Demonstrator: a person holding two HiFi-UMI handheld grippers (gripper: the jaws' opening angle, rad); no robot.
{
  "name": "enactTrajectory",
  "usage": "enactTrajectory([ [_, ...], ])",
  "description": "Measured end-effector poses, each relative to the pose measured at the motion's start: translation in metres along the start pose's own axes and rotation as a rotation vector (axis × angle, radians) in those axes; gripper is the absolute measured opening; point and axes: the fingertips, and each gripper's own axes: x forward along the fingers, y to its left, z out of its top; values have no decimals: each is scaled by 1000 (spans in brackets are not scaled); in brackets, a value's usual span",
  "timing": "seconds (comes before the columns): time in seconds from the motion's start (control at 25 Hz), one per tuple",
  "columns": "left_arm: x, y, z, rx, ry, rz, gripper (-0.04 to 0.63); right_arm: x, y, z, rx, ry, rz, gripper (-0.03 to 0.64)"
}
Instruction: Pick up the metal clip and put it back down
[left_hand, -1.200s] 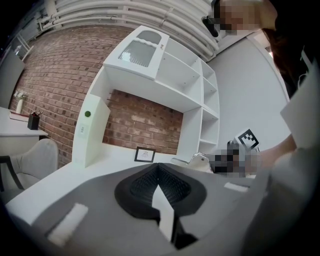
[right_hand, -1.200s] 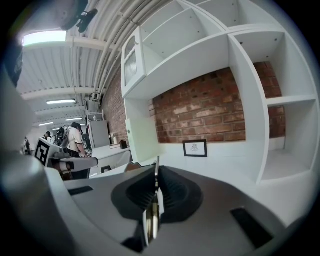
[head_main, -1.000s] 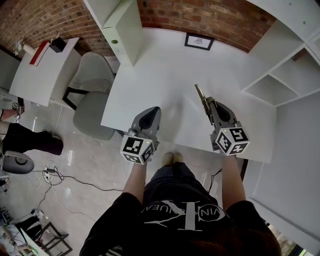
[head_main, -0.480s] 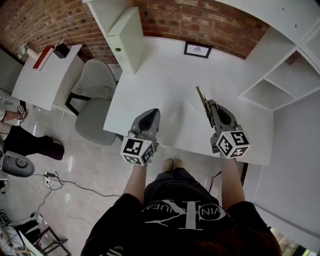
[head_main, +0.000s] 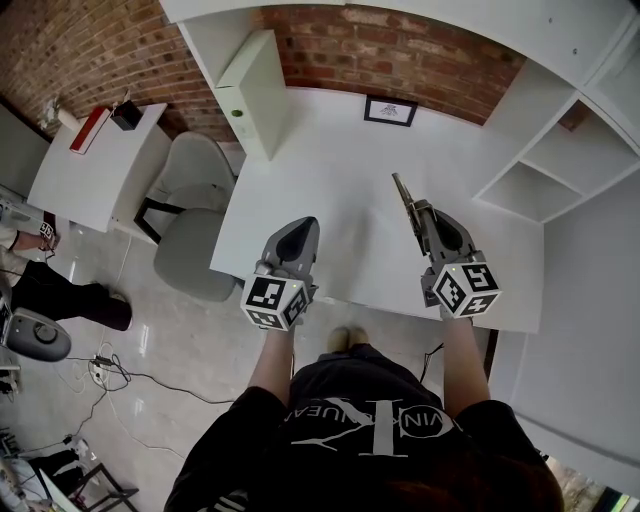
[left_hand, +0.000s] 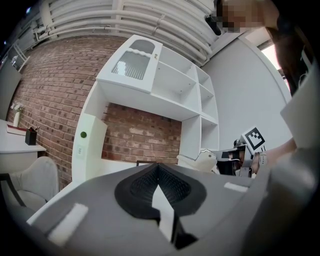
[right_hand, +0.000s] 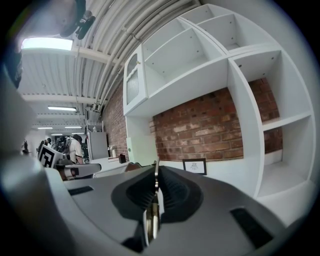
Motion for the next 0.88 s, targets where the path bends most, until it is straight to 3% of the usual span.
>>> enactTrajectory([
  [0.88, 4, 4, 32, 19, -51, 6, 11, -10, -2, 34, -4, -85, -14, 12],
])
